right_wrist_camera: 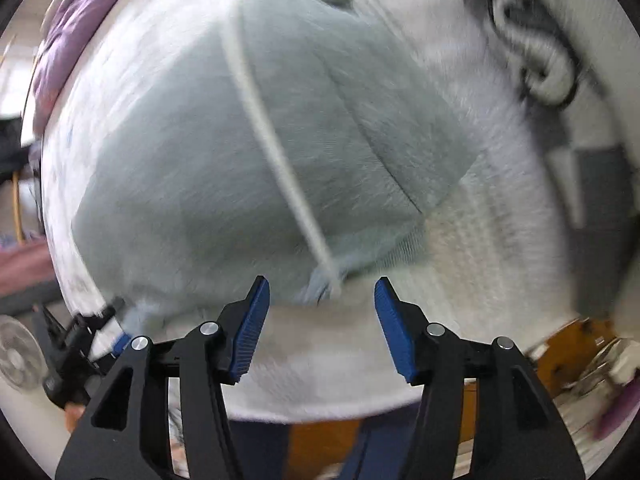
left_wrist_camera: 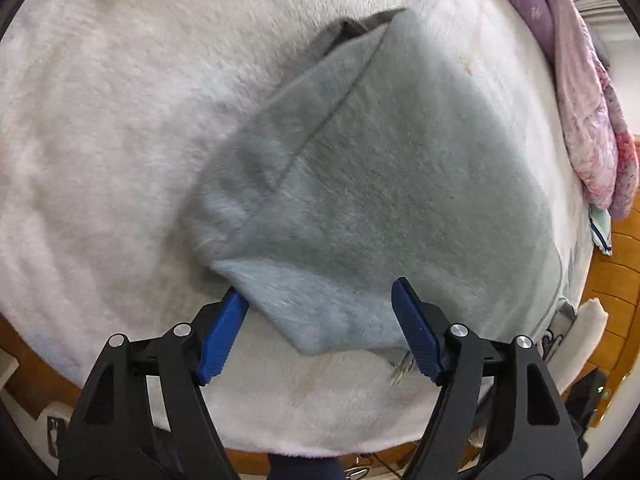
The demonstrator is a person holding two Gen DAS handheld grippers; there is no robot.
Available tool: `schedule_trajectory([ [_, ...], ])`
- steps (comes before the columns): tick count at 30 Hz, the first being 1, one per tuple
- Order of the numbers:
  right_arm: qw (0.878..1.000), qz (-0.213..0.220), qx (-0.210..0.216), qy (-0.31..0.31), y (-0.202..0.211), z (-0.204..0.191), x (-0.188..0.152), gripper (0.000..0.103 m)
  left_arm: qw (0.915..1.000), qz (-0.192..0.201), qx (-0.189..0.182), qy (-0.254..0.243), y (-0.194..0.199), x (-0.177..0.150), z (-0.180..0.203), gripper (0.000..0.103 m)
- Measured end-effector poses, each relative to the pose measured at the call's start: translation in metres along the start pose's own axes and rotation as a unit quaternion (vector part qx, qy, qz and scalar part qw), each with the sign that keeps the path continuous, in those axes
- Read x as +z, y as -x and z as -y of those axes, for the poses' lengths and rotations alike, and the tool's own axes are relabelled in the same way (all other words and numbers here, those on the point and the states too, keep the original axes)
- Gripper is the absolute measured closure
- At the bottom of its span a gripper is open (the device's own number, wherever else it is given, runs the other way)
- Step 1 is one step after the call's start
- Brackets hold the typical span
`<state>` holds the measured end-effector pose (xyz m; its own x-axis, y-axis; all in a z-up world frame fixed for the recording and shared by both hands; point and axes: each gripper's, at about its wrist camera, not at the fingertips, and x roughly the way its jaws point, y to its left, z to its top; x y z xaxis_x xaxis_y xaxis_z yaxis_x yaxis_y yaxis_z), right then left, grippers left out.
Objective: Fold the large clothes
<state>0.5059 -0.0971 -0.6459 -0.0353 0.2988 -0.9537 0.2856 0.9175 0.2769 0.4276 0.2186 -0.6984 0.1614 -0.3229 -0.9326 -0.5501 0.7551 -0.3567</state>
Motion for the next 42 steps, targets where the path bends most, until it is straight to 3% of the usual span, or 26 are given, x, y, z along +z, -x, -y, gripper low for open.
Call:
schedule_trajectory([
  [3,0.996,0.039,-0.026,0.07,0.025,-0.048,0.002,0.053,0.9997,0.022,-0.002,0.008,0.015,0.002,-0.009,0.028],
  [5,0.99,0.079,0.002,0.121,0.034,-0.089,0.011,0.072,0.9993,0.033,-0.007,0.018,0.022,0.006,-0.017,0.028],
  [6,0.985,0.094,0.018,0.141,0.034,-0.107,0.016,0.077,0.999,0.038,-0.005,0.022,0.024,0.007,-0.023,0.028],
  [8,0.977,0.109,0.022,0.182,0.019,-0.146,0.03,0.093,0.9989,0.039,-0.003,0.026,0.025,0.011,-0.034,0.028],
  [12,0.97,0.101,-0.004,0.22,-0.035,-0.18,0.053,0.1,0.9982,0.049,0.0,0.035,0.022,0.018,-0.048,0.028],
  [14,0.972,0.078,-0.031,0.218,-0.078,-0.18,0.071,0.103,0.9982,0.046,-0.005,0.039,0.019,0.023,-0.065,0.028],
  [16,0.977,0.07,-0.018,0.2,-0.096,-0.165,0.08,0.103,0.9985,0.032,-0.011,0.044,0.009,0.023,-0.068,0.028],
  [21,0.98,0.063,-0.015,0.187,-0.078,-0.156,0.071,0.103,0.9981,0.032,-0.023,0.047,0.004,0.021,-0.075,0.026],
  [24,0.985,0.039,0.007,0.168,-0.069,-0.149,0.045,0.103,0.9978,0.035,-0.029,0.048,0.004,0.015,-0.076,0.025],
  [27,0.985,0.026,-0.001,0.171,-0.074,-0.143,0.017,0.103,0.9986,0.032,-0.03,0.029,0.0,0.001,-0.073,0.025],
  [33,0.986,0.015,0.01,0.168,-0.103,-0.131,0.019,0.103,0.9989,0.028,-0.037,0.002,-0.007,-0.001,-0.057,0.027],
  [36,0.985,0.015,0.016,0.171,-0.101,-0.128,0.023,0.103,0.9989,0.032,-0.033,-0.002,-0.01,-0.001,-0.056,0.037],
  [38,0.986,0.016,0.025,0.163,-0.099,-0.126,0.023,0.103,0.9991,0.03,-0.028,-0.005,-0.013,0.001,-0.064,0.068],
  [40,0.986,0.018,0.023,0.166,-0.093,-0.124,0.021,0.103,0.9993,0.022,-0.03,-0.008,-0.009,0.004,-0.066,0.086],
  [42,0.984,0.027,0.022,0.175,-0.083,-0.118,0.016,0.1,0.9986,0.018,-0.048,-0.009,0.004,0.012,-0.083,0.092],
])
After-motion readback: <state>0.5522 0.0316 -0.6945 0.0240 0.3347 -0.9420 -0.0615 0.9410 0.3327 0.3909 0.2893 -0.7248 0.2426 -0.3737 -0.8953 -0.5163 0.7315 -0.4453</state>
